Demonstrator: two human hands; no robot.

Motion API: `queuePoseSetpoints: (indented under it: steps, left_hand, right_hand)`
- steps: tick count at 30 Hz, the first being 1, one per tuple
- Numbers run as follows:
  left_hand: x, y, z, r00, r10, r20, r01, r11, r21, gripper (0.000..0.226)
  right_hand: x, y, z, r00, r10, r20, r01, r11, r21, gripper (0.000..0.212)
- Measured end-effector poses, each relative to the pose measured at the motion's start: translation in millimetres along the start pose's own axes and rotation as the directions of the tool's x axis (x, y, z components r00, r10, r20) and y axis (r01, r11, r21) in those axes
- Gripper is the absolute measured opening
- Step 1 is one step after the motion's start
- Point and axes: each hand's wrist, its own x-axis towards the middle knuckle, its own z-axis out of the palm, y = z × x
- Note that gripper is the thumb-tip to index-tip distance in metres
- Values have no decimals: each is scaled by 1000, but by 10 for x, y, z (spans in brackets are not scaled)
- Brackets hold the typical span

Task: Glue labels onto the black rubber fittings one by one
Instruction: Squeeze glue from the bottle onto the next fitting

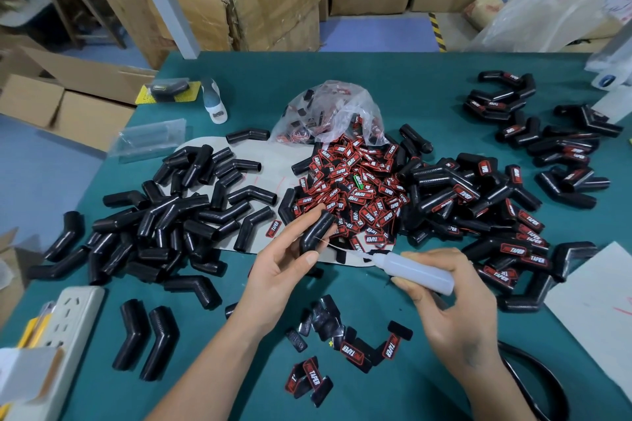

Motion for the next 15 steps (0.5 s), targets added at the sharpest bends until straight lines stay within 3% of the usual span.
queuePoseSetpoints:
  steps: [15]
  left_hand:
    - [-1,-1,-4,1000,-16,15,17,998,-53,57]
  right_hand:
    - [-8,10,17,1000,8,3,-8,1000,3,33]
